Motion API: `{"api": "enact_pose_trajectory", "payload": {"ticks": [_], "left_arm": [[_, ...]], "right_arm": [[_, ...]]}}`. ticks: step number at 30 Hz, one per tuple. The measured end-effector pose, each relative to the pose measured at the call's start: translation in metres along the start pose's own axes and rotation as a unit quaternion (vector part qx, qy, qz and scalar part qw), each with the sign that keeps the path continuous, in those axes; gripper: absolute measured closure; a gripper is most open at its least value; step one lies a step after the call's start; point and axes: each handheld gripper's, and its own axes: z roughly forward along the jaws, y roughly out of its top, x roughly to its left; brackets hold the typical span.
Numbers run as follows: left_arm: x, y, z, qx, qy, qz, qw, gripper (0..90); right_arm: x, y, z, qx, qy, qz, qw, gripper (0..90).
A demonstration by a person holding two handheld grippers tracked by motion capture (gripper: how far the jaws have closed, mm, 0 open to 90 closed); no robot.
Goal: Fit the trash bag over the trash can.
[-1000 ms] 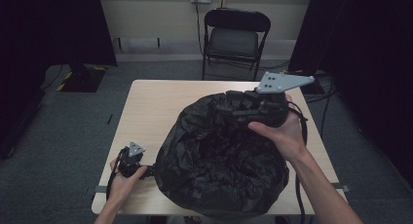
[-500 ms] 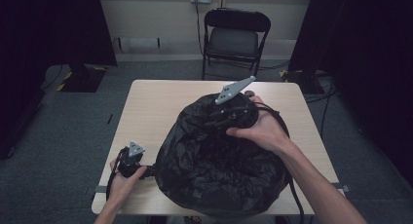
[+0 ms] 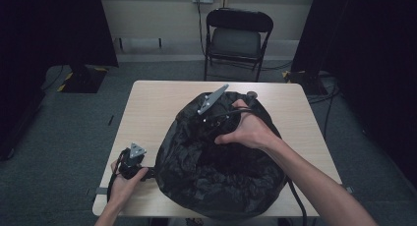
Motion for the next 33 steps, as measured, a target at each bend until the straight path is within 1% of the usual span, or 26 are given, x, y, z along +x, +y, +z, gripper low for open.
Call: {"api": "enact_pose_trajectory", "payload": {"ticks": [2, 5, 7, 9, 12, 15, 16, 18, 20, 21, 22, 23, 26, 29, 31, 32, 33], "left_arm": [[0.0, 0.0, 0.0, -0.001, -0.001, -0.001, 1.0, 12.5], [0.0, 0.0, 0.0, 0.0, -0.001, 0.001, 1.0, 12.5], [0.0, 0.0, 0.0, 0.0, -0.001, 0.001, 1.0, 12.5], [0.0, 0.0, 0.0, 0.0, 0.0, 0.001, 1.0, 12.5], [0.0, 0.0, 0.0, 0.0, -0.001, 0.0, 1.0, 12.5], [0.0, 0.0, 0.0, 0.0, -0.001, 0.001, 1.0, 12.5], [0.0, 0.0, 0.0, 0.0, -0.001, 0.001, 1.0, 12.5], [0.0, 0.0, 0.0, 0.0, -0.001, 0.001, 1.0, 12.5], [0.0, 0.0, 0.0, 0.001, -0.001, 0.001, 1.0, 12.6], [0.0, 0.0, 0.0, 0.0, -0.001, 0.001, 1.0, 12.5], [0.0, 0.0, 0.0, 0.0, -0.001, 0.001, 1.0, 12.5], [0.0, 0.0, 0.0, 0.0, -0.001, 0.001, 1.0, 12.5], [0.0, 0.0, 0.0, 0.0, -0.001, 0.001, 1.0, 12.5], [0.0, 0.0, 0.0, 0.0, -0.001, 0.001, 1.0, 12.5], [0.0, 0.0, 0.0, 0.0, -0.001, 0.001, 1.0, 12.5], [0.0, 0.0, 0.0, 0.0, -0.001, 0.001, 1.0, 12.5], [0.0, 0.0, 0.0, 0.0, -0.001, 0.001, 1.0, 12.5]], "right_arm": [[0.0, -0.002, 0.007, 0.014, 0.005, -0.007, 0.9999, 47.7], [-0.002, -0.005, 0.015, 0.025, 0.015, 0.002, 0.9996, 44.4], [-0.005, -0.007, 0.02, 0.034, 0.024, 0.013, 0.9991, 42.7], [-0.006, -0.01, 0.026, 0.052, 0.035, 0.016, 0.9979, 41.7], [-0.006, -0.014, 0.033, 0.075, 0.041, 0.019, 0.9961, 37.0], [-0.008, -0.015, 0.035, 0.085, 0.039, 0.021, 0.9954, 36.2], [-0.007, -0.015, 0.035, 0.093, 0.045, 0.023, 0.9944, 34.6], [-0.007, -0.016, 0.036, 0.107, 0.045, 0.014, 0.9931, 34.0], [-0.007, -0.014, 0.033, 0.094, 0.053, 0.012, 0.9941, 32.5], [-0.007, -0.012, 0.03, 0.082, 0.051, 0.009, 0.9953, 32.5], [-0.007, -0.011, 0.027, 0.074, 0.055, 0.014, 0.9957, 31.5], [-0.007, -0.01, 0.024, 0.063, 0.057, 0.012, 0.9964, 31.5], [-0.006, -0.007, 0.014, 0.05, 0.062, 0.016, 0.9967, 30.6], [-0.004, -0.004, 0.003, 0.034, 0.073, 0.018, 0.9966, 30.1], [-0.002, -0.003, -0.005, 0.023, 0.072, 0.012, 0.997, 30.5], [0.0, -0.003, -0.009, 0.017, 0.074, 0.01, 0.9971, 31.7], [0.001, -0.002, -0.014, 0.005, 0.068, 0.002, 0.9976, 34.1]]}}
